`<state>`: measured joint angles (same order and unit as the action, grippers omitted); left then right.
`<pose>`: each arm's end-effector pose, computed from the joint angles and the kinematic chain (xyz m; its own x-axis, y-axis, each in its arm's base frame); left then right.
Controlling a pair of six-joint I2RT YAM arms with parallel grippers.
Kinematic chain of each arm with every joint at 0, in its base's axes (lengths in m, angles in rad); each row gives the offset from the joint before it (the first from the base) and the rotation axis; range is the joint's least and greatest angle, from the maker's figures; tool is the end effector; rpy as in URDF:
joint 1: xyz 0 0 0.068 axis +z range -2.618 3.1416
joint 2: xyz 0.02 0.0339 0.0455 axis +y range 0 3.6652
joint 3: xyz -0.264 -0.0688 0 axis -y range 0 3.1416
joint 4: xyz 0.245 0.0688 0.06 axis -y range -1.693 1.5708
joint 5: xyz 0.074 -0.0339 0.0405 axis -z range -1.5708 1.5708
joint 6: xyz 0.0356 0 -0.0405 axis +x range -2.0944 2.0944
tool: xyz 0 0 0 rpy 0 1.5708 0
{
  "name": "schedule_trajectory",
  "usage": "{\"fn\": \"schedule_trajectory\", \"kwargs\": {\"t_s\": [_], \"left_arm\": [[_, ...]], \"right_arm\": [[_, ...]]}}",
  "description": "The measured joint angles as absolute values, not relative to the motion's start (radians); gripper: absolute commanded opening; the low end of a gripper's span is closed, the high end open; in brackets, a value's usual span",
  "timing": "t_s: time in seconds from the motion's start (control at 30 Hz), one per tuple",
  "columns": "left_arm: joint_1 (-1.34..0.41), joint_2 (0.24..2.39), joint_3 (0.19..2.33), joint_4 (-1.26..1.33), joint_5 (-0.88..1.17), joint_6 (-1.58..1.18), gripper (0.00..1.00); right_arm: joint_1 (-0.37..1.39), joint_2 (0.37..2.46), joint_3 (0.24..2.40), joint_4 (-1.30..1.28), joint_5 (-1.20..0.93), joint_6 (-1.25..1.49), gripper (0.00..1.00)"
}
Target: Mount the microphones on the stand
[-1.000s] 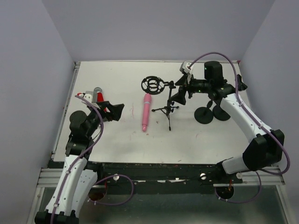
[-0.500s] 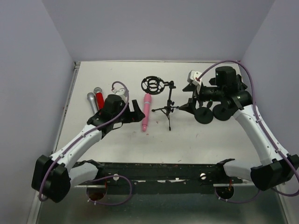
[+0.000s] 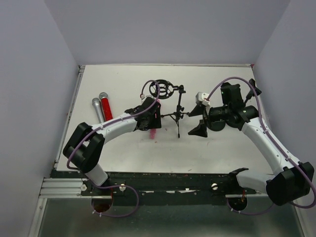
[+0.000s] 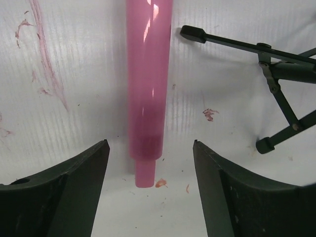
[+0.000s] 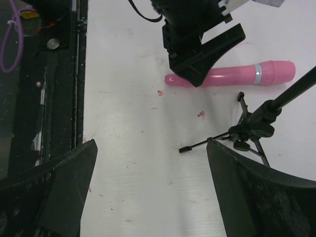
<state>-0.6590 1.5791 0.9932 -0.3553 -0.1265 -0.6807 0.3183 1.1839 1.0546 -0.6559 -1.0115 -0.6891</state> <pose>0.2588 -0.1948 0.2037 -0.8419 -0.1376 -0.5218 0.0243 0.9563 -0.2913 0.2154 0.1028 0.3202 -0.0506 -0.3719 -0.9269 -0.9946 0.1035 0.0128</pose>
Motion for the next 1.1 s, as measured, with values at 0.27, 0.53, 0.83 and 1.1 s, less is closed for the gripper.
{"fn": "schedule_trajectory", "kwargs": {"t_s": [0.27,0.53,0.83,1.1], "left_arm": [[-0.683,1.674,1.047,-0.387,-0.201,-0.714,0.62],[-0.683,1.728,1.047,-0.376,-0.236,-0.727,0.59],[-0.690,1.749,1.045,-0.374,-0.283,-0.721,0.17],[-0.687,1.693,0.976,-0.359,-0.313,-0.720,0.05]], "right_arm": [[0.315,1.184,1.037,-0.631,-1.042,-0.685,1.00],[0.314,1.184,1.032,-0.622,-1.044,-0.685,1.00],[0.314,1.186,1.027,-0.622,-1.044,-0.685,1.00],[0.312,1.198,1.027,-0.622,-1.044,-0.685,1.00]]}}
